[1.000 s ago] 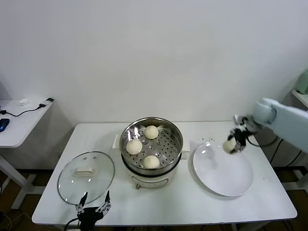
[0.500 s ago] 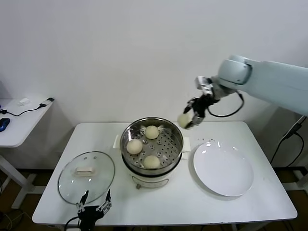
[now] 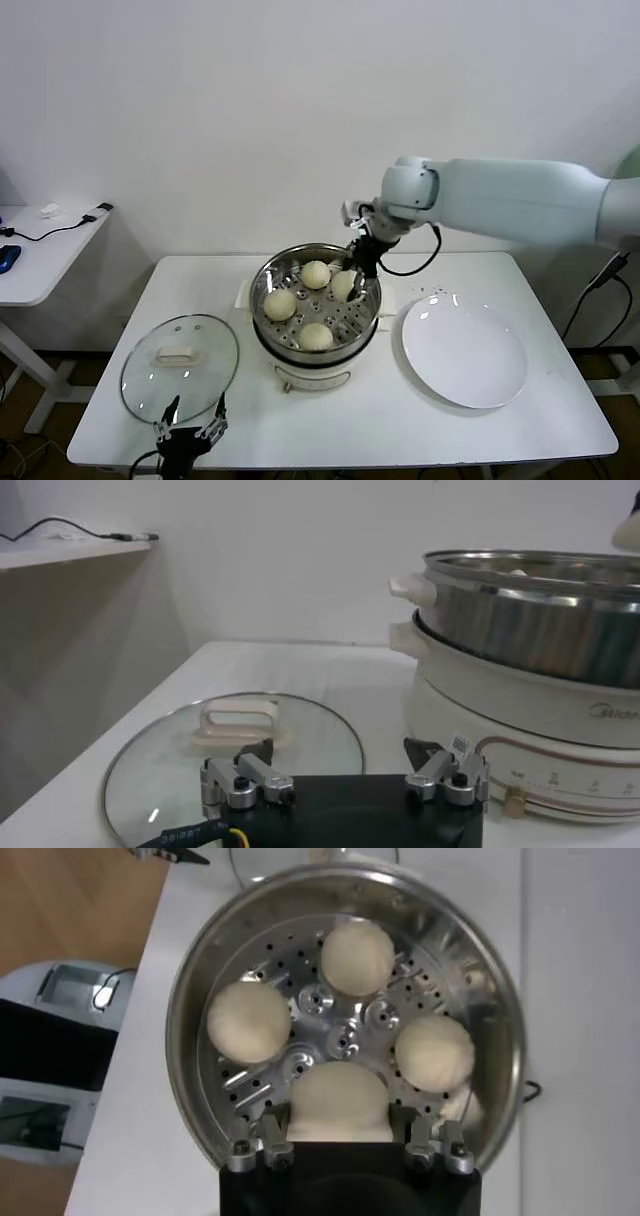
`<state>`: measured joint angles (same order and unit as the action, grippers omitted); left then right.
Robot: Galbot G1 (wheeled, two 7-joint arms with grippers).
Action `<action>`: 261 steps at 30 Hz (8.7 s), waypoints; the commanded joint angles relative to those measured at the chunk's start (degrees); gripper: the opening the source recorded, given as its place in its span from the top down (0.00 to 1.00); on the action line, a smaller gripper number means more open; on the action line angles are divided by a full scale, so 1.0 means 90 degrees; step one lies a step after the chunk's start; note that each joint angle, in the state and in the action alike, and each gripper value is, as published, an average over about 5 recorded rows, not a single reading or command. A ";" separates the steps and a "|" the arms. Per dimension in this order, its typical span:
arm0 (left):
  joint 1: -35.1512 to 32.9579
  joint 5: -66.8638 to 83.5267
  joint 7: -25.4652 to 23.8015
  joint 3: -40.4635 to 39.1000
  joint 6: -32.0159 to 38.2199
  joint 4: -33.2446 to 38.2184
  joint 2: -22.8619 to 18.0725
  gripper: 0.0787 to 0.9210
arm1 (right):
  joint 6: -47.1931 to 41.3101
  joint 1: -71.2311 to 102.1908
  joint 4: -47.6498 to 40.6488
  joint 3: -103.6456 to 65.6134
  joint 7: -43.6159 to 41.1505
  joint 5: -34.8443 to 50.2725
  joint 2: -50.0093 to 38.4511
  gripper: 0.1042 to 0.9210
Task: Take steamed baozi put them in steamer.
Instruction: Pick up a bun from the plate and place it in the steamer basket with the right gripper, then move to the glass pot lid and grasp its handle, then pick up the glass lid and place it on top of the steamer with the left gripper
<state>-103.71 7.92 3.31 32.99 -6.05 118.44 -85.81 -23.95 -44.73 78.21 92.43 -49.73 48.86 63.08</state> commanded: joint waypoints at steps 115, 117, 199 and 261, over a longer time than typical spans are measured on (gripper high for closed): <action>0.3112 -0.9216 0.2296 0.0115 0.0356 -0.4307 0.1472 0.12 | 0.3767 1.5145 0.2177 -1.4345 0.5581 -0.3600 0.1036 0.12; 0.3071 -0.9154 0.2281 0.0103 0.0347 -0.4289 0.1494 0.12 | 0.3767 1.5151 0.2175 -1.4342 0.5580 -0.3608 0.1055 0.12; 0.5046 -0.9966 -0.1930 -0.4639 -0.4309 -0.0774 0.0315 0.93 | 0.3927 1.5108 0.2131 -1.4302 0.5715 -0.4634 0.1429 0.12; 0.4706 -0.9821 -0.1741 -0.4431 -0.3933 -0.0569 0.0745 0.50 | 0.4140 1.5104 0.2034 -1.4359 0.5782 -0.4725 0.1450 0.12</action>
<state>-59.84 -88.20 -11.76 -6.77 -42.20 104.84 -82.77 13.44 91.39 96.74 -36.93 2.27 6.21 76.18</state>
